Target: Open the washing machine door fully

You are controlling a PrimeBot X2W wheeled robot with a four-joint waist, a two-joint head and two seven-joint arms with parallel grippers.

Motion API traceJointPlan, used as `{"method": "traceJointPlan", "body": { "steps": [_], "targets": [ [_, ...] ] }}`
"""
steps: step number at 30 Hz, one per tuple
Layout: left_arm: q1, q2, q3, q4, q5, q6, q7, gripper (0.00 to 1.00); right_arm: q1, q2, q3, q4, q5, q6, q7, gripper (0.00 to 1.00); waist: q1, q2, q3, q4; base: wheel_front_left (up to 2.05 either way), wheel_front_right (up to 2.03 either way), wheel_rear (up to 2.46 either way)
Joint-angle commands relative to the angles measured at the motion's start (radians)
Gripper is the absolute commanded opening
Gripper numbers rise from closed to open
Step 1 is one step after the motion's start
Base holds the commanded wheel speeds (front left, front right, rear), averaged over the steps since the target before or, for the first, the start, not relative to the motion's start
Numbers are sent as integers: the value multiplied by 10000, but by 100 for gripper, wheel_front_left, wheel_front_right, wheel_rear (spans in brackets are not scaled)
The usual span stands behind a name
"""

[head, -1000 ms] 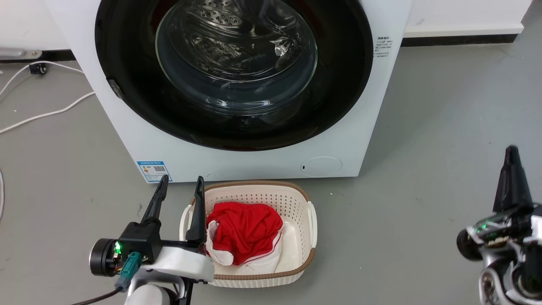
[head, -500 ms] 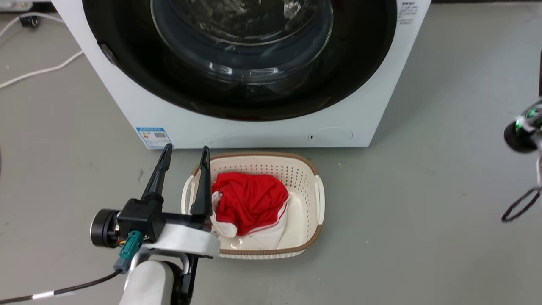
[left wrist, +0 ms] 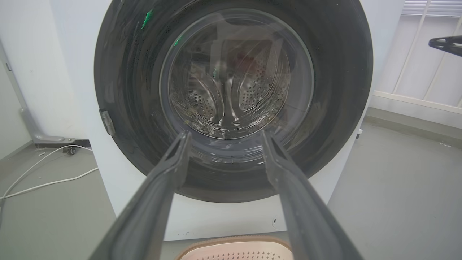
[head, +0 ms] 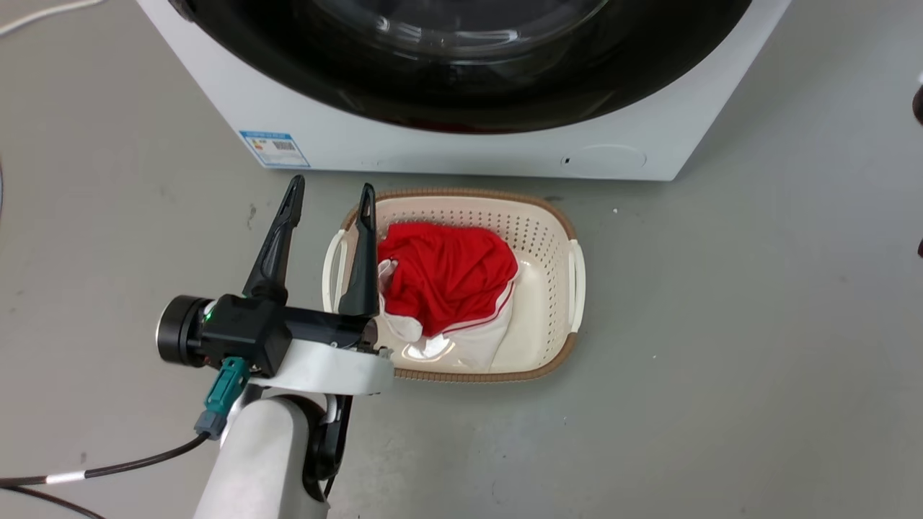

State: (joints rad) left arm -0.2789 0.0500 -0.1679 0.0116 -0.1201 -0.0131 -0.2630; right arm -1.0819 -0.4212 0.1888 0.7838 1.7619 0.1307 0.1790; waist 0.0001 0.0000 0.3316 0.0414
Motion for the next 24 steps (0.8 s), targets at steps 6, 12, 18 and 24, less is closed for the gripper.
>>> {"method": "traceJointPlan", "body": {
  "steps": [6,12,18,24],
  "targets": [
    [-533,8,-240,-278,-17,65,-27,100,-1355,57,676,887,-416,0,531,0,-1,0,813,313,0,0,0],
    [-811,6,-361,-531,-142,165,-27,100,-2111,109,1034,1417,-671,0,758,0,-1,0,1235,461,0,0,0],
    [-919,6,-425,-684,-237,232,-27,100,-2463,190,1206,1738,-722,0,941,0,-1,0,1566,546,0,0,0],
    [-992,8,-503,-700,-293,295,-27,100,-2552,142,1255,1885,-675,0,1211,0,-1,0,1691,582,0,0,0]
  ]
}}
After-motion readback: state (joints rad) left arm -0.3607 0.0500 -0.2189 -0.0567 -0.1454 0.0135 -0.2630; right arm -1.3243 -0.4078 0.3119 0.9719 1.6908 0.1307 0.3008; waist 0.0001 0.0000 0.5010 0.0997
